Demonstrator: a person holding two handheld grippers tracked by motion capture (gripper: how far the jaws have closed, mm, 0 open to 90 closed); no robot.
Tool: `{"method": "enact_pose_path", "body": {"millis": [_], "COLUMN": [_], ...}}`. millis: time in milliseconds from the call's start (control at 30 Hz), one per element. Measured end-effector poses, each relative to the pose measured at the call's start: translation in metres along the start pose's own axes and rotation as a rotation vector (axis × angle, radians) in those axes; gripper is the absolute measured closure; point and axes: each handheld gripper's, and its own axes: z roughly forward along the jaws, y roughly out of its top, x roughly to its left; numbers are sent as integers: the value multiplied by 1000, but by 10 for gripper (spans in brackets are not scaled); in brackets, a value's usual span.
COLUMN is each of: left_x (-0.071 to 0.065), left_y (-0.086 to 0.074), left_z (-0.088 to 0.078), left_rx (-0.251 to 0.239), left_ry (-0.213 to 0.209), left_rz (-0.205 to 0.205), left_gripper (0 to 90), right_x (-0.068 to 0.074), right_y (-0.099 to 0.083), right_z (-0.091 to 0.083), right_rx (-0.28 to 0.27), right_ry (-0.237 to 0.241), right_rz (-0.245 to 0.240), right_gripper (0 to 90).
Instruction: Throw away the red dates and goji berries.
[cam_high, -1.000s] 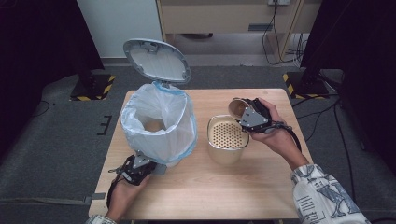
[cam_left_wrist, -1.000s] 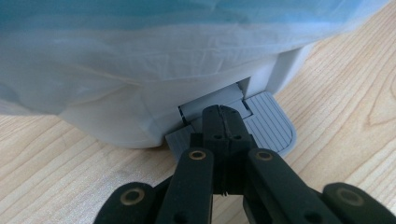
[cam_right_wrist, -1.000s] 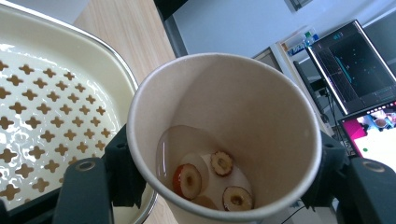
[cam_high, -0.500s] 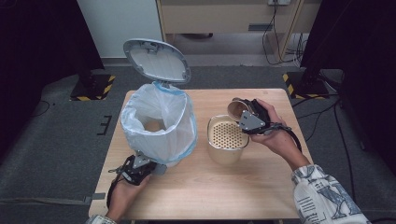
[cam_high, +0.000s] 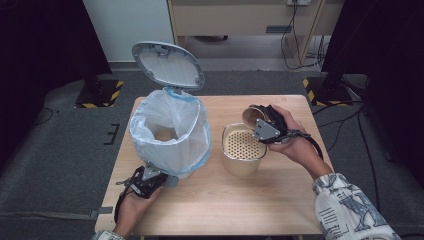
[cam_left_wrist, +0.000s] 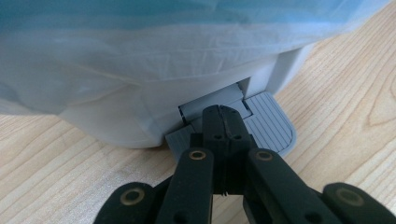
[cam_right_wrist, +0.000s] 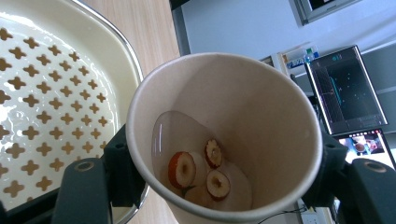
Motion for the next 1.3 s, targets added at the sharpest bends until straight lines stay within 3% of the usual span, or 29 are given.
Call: {"method": "enact_pose_path", "body": {"millis": [367, 700, 833, 1000, 1167, 1233, 1300], "left_x": [0, 0, 0, 0, 0, 0, 0], "left_y": [0, 0, 0, 0, 0, 0, 0], "left_z": [0, 0, 0, 0, 0, 0, 0], "left_rx": [0, 0, 0, 0, 0, 0, 0], "left_ry": [-1, -1, 0, 0, -1, -2, -2], "left_rz": [-1, -1, -1, -2, -2, -3, -3], "left_gripper": [900, 900, 900, 900, 900, 900, 900], "right_x": [-5, -4, -2, 3, 8, 11, 14], "right_y": [-5, 2, 5, 10, 15, 18, 19], "right_z": [0, -3, -5, -7, -8, -8, -8], "right_rx": [6, 12, 41, 88, 104, 122, 124], "right_ry": [13, 14, 3, 1, 5, 8, 11], "right_rz": [-49, -101, -151, -259, -322, -383, -387], "right_gripper": [310, 311, 311, 312, 312, 312, 312]}}
